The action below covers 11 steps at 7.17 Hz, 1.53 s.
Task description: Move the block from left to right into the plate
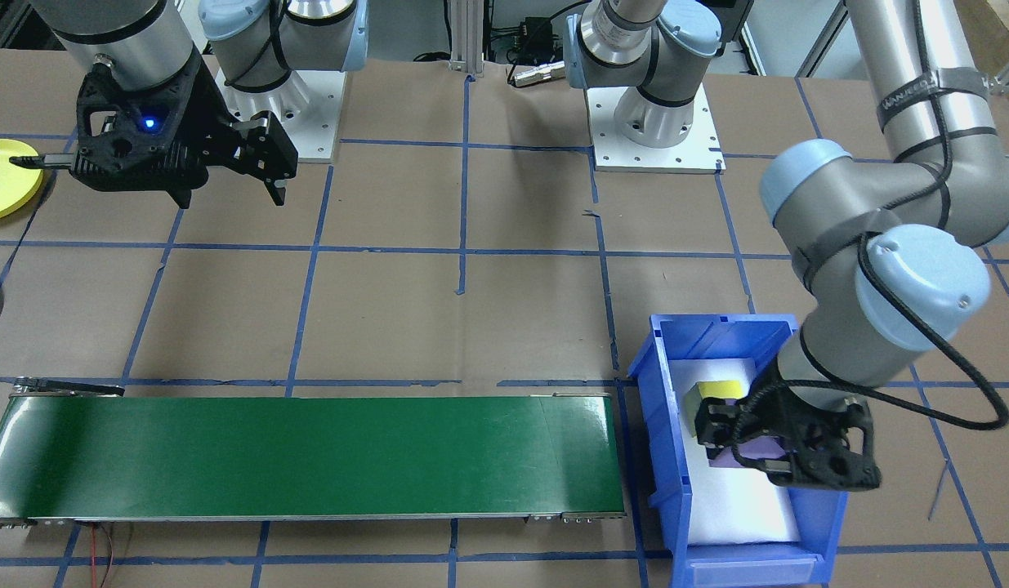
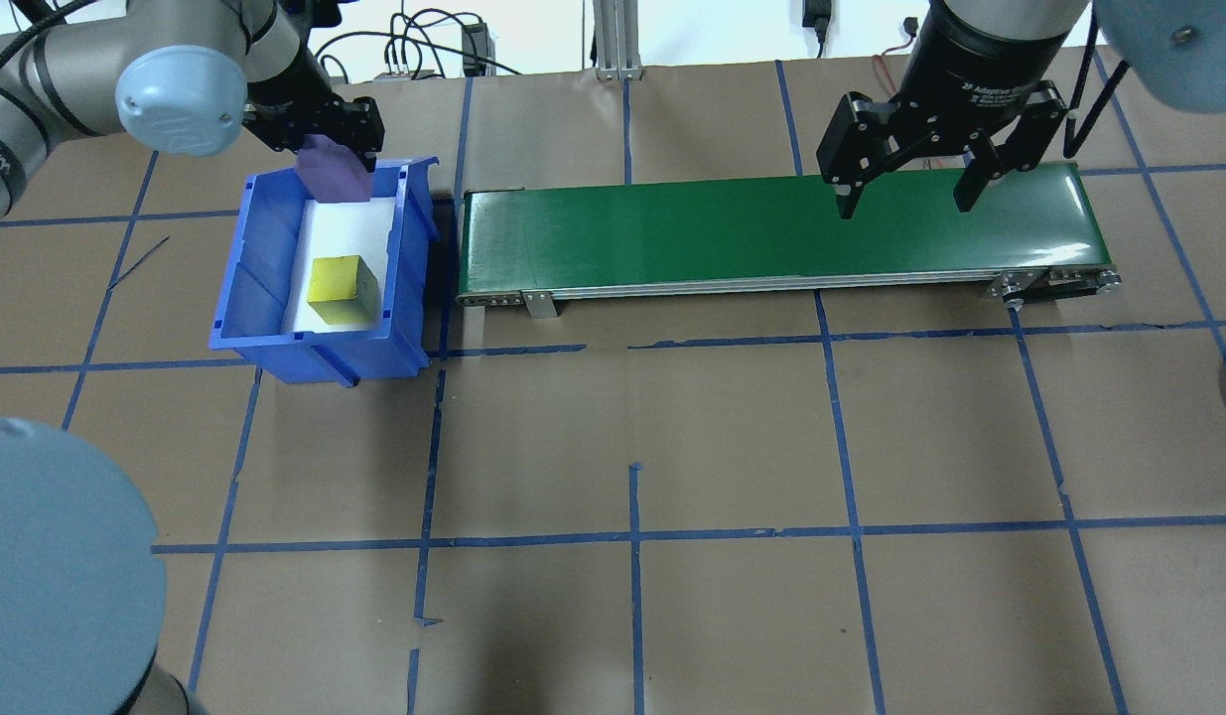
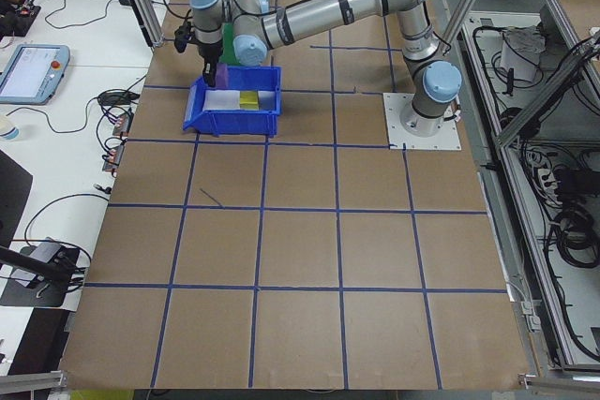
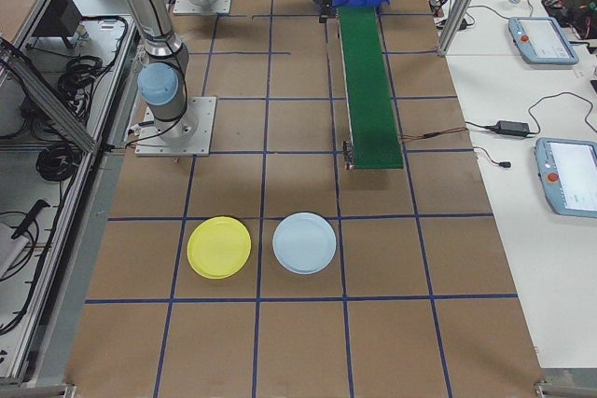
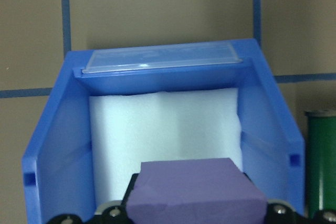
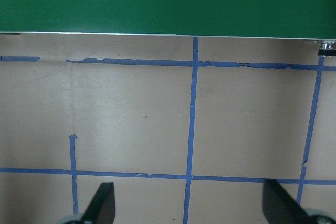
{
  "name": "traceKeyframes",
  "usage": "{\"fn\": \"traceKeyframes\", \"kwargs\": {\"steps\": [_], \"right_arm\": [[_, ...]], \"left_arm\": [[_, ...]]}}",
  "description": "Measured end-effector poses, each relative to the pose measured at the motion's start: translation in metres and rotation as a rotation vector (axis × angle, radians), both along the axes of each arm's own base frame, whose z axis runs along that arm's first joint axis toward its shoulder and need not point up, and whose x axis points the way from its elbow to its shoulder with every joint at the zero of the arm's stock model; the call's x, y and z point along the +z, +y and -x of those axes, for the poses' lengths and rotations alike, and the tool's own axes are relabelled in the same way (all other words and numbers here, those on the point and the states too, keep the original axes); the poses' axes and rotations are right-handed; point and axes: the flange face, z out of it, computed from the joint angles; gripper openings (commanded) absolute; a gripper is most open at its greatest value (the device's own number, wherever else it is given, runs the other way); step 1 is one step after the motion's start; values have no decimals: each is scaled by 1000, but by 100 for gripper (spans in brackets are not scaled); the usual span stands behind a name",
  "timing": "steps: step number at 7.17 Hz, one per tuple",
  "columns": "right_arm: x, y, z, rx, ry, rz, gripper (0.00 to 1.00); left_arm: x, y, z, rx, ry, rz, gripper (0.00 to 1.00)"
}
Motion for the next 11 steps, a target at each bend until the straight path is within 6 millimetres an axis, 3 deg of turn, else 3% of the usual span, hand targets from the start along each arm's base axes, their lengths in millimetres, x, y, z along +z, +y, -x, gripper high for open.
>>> {"fn": "traceKeyframes", "kwargs": {"steps": [1, 2, 3, 4, 5, 7, 8, 10, 11], "right_arm": [[0, 0, 0, 0, 0, 0, 100], [0, 0, 0, 0, 0, -1, 100], [0, 0, 0, 0, 0, -1, 100], [0, 0, 0, 0, 0, -1, 100], [0, 0, 0, 0, 0, -1, 100], [0, 0, 0, 0, 1, -1, 100], [0, 0, 0, 0, 2, -1, 100], [-1, -1, 1, -1, 2, -2, 100], [-2, -1, 2, -2, 3, -3, 100]], "left_arm": [[3, 13, 50, -17, -34, -2, 41], [-7, 22, 88, -21, -47, -9, 41], [-29, 28, 121, -42, -51, -7, 42], [-54, 32, 149, -70, -54, 10, 55], [-71, 33, 162, -84, -55, 21, 100], [-75, 32, 170, -88, -45, 56, 100], [-62, 32, 171, -84, -38, 86, 100], [4, 48, 167, -52, -21, 158, 100], [33, 61, 153, -30, -23, 153, 100]]}}
